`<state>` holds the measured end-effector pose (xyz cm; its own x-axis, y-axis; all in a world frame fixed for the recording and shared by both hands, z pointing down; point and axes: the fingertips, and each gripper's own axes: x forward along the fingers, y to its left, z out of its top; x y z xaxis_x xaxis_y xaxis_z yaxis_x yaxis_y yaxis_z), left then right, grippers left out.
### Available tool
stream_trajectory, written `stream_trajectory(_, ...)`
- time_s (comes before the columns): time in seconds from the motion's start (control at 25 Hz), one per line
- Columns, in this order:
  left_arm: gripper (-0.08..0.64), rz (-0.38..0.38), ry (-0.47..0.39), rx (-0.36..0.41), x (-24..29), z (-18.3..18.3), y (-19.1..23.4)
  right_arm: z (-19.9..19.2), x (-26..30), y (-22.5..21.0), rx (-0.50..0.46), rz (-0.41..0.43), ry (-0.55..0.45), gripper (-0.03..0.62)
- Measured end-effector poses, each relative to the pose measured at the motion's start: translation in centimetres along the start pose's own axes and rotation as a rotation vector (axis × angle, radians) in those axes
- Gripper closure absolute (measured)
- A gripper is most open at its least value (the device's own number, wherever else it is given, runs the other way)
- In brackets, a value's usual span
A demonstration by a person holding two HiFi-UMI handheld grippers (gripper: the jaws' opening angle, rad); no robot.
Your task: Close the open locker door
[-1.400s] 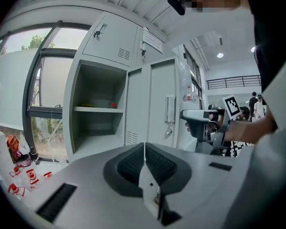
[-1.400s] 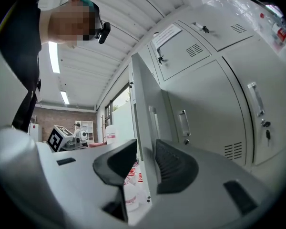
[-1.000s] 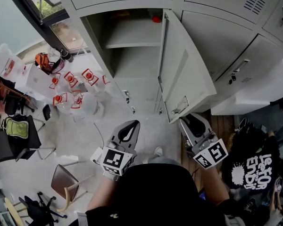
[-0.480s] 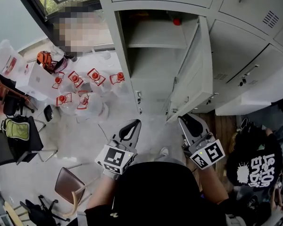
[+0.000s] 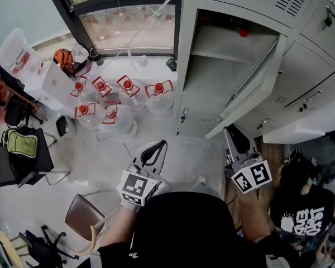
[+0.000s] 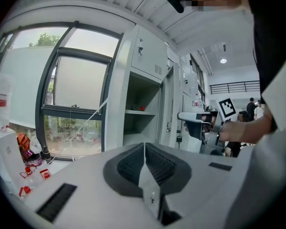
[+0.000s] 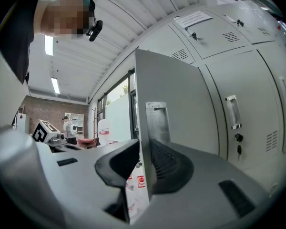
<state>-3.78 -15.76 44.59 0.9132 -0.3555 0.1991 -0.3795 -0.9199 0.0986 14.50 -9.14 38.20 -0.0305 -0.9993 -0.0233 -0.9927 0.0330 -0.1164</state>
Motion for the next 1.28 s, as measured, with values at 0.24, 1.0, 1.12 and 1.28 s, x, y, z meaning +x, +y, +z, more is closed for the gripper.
stream_trajectory(0.24, 0.534, 0.023, 0.016, -0.002, -1.6, -0.6, 2.8, -0.1, 3.4, 1.0, -0.009, -0.009, -0.007, 0.503)
stream_trajectory(1.0, 0.534, 0.268, 0.017, -0.004, 1.0, 1.5, 7.1, -1.1, 13.6, 0.4, 0.079, 0.232, 0.003, 0.503)
stream_trajectory(1.12, 0.534, 0.310, 0.019, -0.008, 1.1, 1.4, 7.6, -1.7, 15.0, 0.2, 0.079, 0.264, 0.015, 0.503)
stream_trajectory(1.28, 0.534, 0.359, 0.022, -0.013, 1.3, 1.4, 8.0, -2.3, 16.6, -0.5, 0.090, 0.285, 0.030, 0.503)
